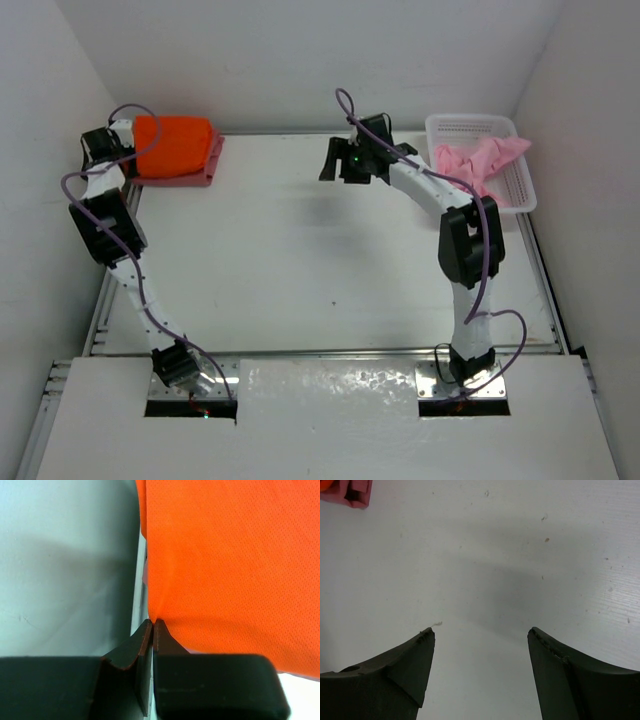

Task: Fold and stack the t-shirts
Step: Put the neatly folded tshirt into the corner of the board with the left arm

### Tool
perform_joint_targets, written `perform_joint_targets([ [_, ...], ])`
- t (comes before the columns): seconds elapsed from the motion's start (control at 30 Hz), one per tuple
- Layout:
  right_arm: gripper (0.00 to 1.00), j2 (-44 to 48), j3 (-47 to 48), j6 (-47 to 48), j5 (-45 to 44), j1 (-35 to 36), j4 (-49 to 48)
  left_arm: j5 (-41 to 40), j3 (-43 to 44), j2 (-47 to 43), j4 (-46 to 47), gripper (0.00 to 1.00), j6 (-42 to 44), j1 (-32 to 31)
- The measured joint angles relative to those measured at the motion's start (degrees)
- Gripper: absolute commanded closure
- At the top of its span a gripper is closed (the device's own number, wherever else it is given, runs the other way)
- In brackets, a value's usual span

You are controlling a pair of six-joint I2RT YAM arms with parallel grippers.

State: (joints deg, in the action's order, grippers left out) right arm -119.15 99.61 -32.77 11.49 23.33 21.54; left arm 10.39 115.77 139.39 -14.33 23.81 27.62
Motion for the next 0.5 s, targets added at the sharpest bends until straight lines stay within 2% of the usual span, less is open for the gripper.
perform_joint_targets([
  [0.03,0.27,0.00,-0.15,0.00,0.02,0.00,0.02,-0.31,-0.09,-0.02,0.02,0.88,0.44,-0.20],
  [0.13,0.26,0.09,-0.44,0.02,0.07,-0.35,0.00,-1.46,-1.14,-0.20,0.04,0.79,1.42,-0.46],
  [0.3,0.24,1.42,-0.74,0.17,0.02,-1.25,0.39,-6.47,-2.62,-0.83,-0.57,0.40,2.49,-0.59],
  [0.4,0.21,2.80,0.13,0.92,-0.63,-2.80,2.91,-7.98,-2.62,-2.03,-1.68,0.32,2.32,-0.50],
  [0.5,0.18,2.91,5.55,2.16,-1.97,-6.08,9.11,-7.67,-2.62,-4.90,-3.63,0.28,2.12,-0.48],
])
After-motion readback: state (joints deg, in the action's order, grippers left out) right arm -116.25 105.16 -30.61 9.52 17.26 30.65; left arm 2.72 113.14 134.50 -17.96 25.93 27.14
